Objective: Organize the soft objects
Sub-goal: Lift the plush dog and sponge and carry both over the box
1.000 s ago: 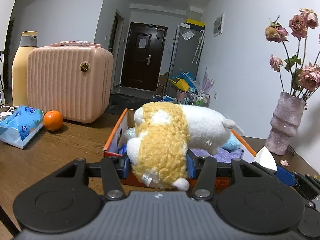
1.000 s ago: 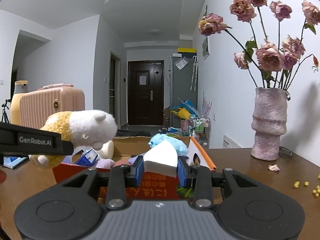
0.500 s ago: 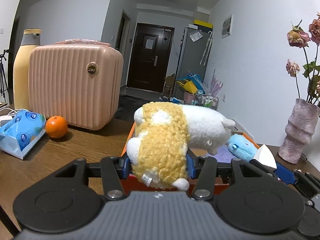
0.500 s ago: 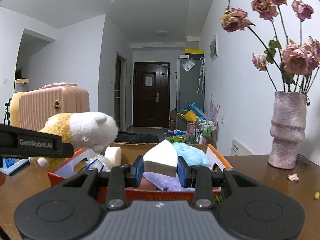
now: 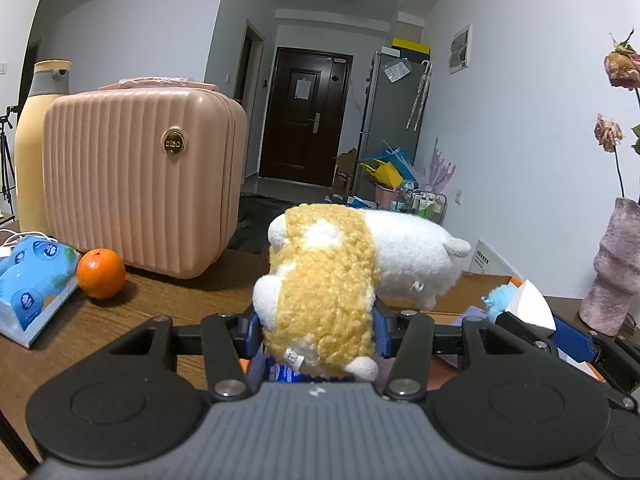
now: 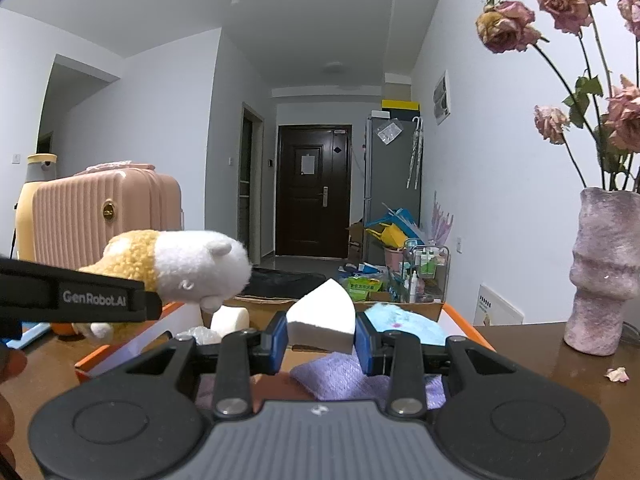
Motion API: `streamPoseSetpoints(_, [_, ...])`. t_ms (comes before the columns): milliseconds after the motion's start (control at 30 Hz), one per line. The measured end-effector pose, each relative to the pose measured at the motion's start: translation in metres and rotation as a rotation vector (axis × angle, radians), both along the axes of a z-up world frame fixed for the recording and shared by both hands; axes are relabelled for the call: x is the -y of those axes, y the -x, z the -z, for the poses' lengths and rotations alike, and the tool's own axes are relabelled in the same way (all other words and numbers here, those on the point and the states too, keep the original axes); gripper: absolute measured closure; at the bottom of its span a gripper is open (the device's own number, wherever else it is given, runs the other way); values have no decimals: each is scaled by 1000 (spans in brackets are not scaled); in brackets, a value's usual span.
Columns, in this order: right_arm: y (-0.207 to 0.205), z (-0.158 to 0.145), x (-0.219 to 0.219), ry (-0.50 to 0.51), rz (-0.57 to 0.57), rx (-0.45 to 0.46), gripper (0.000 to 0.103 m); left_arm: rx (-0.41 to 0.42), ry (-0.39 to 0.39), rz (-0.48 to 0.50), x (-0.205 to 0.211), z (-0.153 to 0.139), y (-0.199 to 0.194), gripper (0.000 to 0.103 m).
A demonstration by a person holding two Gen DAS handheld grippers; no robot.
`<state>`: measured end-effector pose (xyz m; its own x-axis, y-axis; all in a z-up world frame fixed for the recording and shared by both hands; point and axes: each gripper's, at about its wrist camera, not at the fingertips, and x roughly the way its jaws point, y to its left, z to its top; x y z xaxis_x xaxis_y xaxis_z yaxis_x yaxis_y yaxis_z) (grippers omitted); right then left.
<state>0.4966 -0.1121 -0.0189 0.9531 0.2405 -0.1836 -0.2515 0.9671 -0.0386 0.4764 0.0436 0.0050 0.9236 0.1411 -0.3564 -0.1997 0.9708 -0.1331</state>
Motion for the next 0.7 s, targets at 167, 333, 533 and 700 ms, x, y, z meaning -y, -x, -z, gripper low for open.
streamPoseSetpoints(167, [-14,1,-4,5,-8,-2,69,1,-8,-2,-1,1,-14,51])
streamPoseSetpoints(333, [-26,3,-8,13,-15,-5,69,2,-22,4,-1,2,-29,51])
streamPoseSetpoints(533, [-42,4,-9,22,-20,-11,69,-1,-40,15,1,5,-41,51])
streamPoseSetpoints(700, [-49,6,-10,40,-23,-10,69,-6,-54,30,3,8,-52,51])
